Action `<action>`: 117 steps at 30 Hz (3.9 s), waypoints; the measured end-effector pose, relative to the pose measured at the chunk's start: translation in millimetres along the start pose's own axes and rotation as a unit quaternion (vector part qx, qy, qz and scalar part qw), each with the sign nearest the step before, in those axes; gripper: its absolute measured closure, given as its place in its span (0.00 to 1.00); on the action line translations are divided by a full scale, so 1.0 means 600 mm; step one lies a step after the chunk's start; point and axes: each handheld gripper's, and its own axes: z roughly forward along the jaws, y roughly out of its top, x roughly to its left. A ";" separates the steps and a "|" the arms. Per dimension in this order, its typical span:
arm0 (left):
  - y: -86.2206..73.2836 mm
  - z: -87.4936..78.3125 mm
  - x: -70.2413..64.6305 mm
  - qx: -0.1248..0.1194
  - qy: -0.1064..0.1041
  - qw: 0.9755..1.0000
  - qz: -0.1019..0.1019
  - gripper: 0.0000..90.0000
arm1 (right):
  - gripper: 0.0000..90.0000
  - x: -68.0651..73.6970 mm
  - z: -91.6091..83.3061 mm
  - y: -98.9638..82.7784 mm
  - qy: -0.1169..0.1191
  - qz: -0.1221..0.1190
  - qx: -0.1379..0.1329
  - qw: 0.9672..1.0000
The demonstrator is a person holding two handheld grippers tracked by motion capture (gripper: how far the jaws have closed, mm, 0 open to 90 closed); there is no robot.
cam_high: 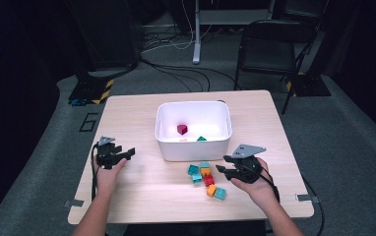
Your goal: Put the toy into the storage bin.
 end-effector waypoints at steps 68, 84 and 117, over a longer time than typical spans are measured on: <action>0.002 0.001 0.003 -0.002 0.000 1.000 -0.002 0.37 | 0.65 0.060 0.059 -0.038 0.080 -0.021 0.053 0.995; 0.001 0.001 0.002 0.000 0.000 1.000 -0.003 0.37 | 0.65 0.031 0.028 0.008 0.070 -0.012 0.028 0.997; 0.001 0.002 0.005 -0.002 -0.001 1.000 -0.006 0.37 | 0.65 -0.030 -0.023 0.191 0.061 -0.028 -0.007 0.998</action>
